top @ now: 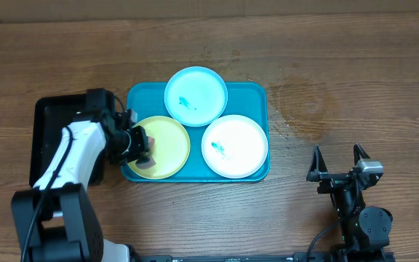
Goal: Clean dirty plates on tray and stack at the side
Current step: 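Carry the sponge with the left gripper onto the yellow plate, then release the sponge on the yellow plate and lift the left gripper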
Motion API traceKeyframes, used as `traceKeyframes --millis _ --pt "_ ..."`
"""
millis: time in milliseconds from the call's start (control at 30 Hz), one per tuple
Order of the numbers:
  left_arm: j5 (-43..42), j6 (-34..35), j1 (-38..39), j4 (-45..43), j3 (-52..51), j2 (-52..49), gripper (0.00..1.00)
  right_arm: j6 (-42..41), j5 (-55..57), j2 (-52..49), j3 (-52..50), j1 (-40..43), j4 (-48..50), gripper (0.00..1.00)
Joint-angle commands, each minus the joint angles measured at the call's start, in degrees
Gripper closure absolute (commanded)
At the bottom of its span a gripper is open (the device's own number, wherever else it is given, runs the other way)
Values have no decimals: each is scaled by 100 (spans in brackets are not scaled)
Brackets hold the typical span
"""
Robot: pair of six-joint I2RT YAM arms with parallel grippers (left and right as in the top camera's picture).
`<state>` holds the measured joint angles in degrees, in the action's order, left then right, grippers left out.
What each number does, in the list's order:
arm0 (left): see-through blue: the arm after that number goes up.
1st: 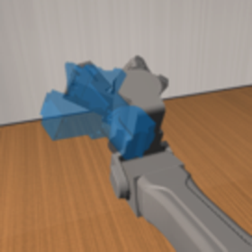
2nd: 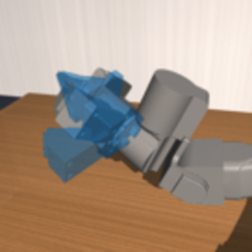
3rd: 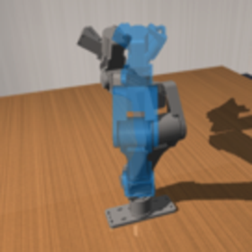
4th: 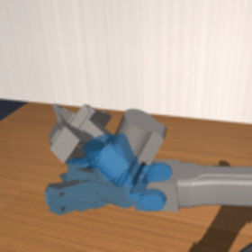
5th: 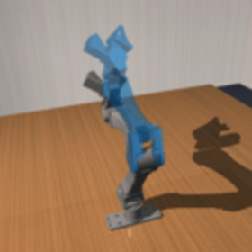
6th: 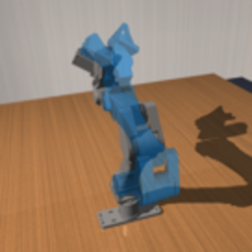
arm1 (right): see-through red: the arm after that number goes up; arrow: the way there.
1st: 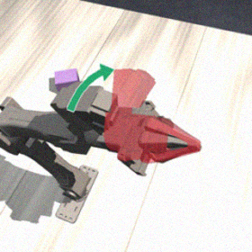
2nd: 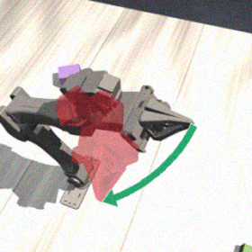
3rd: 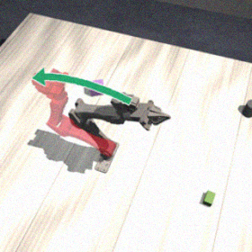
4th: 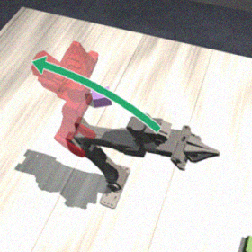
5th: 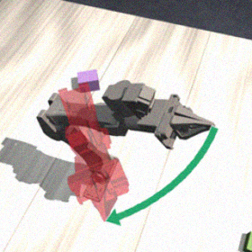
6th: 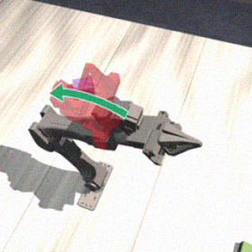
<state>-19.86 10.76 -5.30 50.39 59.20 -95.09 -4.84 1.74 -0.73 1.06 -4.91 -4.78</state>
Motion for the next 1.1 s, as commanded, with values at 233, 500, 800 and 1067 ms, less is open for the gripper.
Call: traceKeyframes --millis 233,500,800,1067 --pt "-122 -350 555 -894 20 -332 93 17 31 57 -59 -22 17 0" --pt "260 -350 579 -1084 184 -369 35 17 31 57 -59 -22 17 0" --pt "-122 -348 -24 1200 2841 -326 31 17 31 57 -59 -22 17 0" --pt "-50 -350 -527 2039 4028 -326 0 -892 -1342 57 -59 -28 616 0"
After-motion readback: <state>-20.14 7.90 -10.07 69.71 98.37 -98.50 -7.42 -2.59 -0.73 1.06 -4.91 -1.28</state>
